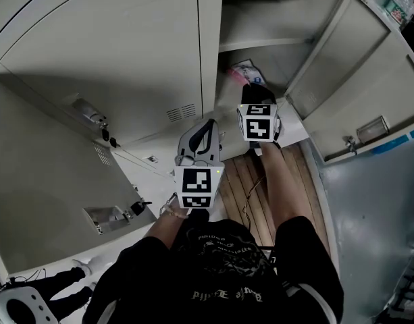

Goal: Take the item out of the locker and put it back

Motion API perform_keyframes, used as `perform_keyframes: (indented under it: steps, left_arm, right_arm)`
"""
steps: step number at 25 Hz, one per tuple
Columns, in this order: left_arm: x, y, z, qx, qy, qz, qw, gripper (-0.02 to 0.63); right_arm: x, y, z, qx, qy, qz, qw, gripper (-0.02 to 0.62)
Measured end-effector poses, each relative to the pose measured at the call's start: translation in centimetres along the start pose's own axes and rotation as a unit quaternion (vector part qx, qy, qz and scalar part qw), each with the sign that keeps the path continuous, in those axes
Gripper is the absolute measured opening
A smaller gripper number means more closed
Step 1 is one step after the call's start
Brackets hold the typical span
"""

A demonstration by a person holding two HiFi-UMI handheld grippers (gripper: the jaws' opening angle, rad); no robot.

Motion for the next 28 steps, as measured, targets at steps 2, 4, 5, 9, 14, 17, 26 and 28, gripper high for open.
perform_keyframes:
  steps: [2, 4, 5, 9, 14, 17, 26, 28]
  left_arm:
    - [0.0, -0.1, 0.0, 0.001, 0.000, 0.000, 1.0000, 0.008]
    - [-0.1, -0.1, -0.1, 0.002, -0.002, -0.001, 1.0000, 0.008]
    - [-0.1, -0.2, -0.1, 0.003, -0.003, -0.001, 1.0000, 0.008]
    - [-0.1, -0.3, -0.1, 0.005, -0.005, -0.001, 1.0000, 0.008]
    - [-0.5, -0.2, -0.6, 0.002, -0.009, -0.004, 0.9999, 0.008]
    - [-0.8, 0.1, -1.2, -0.003, -0.010, -0.006, 0.9999, 0.008]
    - [-2.4, 0.7, -4.5, -0.015, -0.010, -0.014, 0.9997, 0.007]
    - [-2.9, 0.4, -5.8, -0.012, -0.010, -0.015, 0.9998, 0.008]
  right_arm:
    - [0.0, -0.1, 0.1, 0.002, 0.003, 0.005, 1.000, 0.034]
    - [0.2, -0.3, 0.1, 0.003, 0.009, 0.011, 1.000, 0.045]
    - [0.3, -0.4, 0.0, 0.003, 0.015, 0.015, 1.000, 0.062]
    - [0.7, -0.1, -0.3, -0.010, 0.043, 0.024, 0.999, 0.154]
    - [0.7, 1.2, -2.2, -0.041, 0.048, 0.025, 0.998, 0.199]
    - [0.9, 1.9, -3.8, -0.059, 0.052, 0.031, 0.996, 0.210]
    - [2.4, 3.3, -11.1, -0.109, 0.059, 0.025, 0.992, 0.209]
    - [3.0, 3.1, -13.0, -0.117, 0.060, 0.022, 0.991, 0.209]
Point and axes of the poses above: the fingertips, and each gripper's own axes: z forward along the fingers, x to its left, y out of its top, the point moved 4 cm from there along -z, backward along the fingers, and after that the axes turned 7 degrees about y, right-handed, at the moved point
